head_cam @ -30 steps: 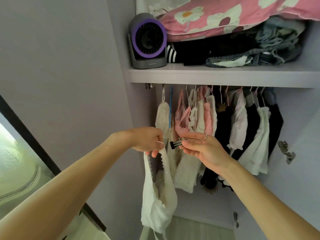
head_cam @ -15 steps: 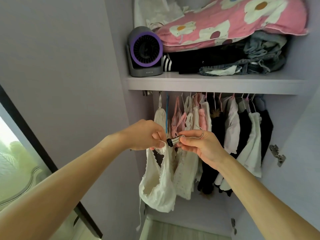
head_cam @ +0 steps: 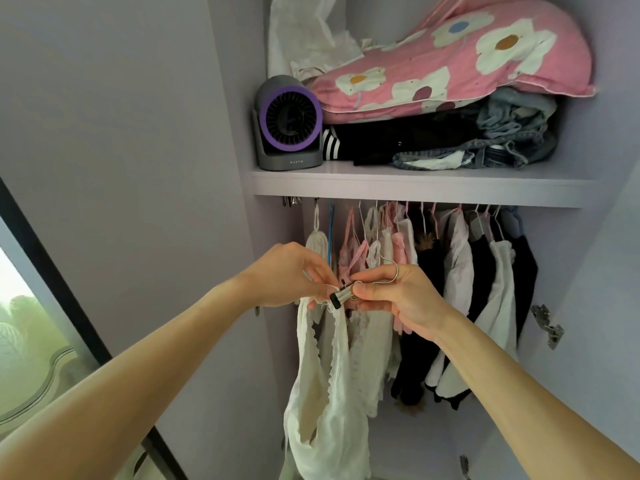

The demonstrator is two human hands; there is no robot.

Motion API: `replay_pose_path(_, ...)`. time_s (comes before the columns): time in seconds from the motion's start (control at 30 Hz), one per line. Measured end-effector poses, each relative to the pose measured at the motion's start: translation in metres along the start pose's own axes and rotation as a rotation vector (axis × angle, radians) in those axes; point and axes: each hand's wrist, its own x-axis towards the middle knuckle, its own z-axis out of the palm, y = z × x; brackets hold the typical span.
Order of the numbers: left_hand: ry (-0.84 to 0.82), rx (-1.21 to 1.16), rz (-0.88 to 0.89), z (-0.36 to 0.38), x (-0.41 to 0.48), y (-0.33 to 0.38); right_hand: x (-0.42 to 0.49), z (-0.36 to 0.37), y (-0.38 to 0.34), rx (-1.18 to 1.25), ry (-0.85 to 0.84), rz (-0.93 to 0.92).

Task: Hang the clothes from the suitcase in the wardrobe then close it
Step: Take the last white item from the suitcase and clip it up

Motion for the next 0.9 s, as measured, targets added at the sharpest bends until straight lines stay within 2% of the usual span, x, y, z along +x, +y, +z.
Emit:
replay_pose_path(0.2, -0.067, -0.237, -0.047, -0.002, 0.004, -0.009, 0.002, 0.000, -0.005, -0.031, -0.019, -0.010)
replay_pose_path(0.5, -0.009, -0.343, -0.153, 0.010, 0.006, -0.019, 0.004, 0.006, -0.009, -0.227, 0.014, -0.047)
replay_pose_path(0.77, -0.068, -0.390, -0.200, 0.018, 0.000, -0.030, 0.008, 0.016, -0.003, -0.363, 0.093, -0.066)
replay_pose_path(0.9, -0.015, -0.308, -0.113, 0.039, 0.001, -0.042, 0.015, 0.019, -0.001, -0.421, 0.100, -0.101)
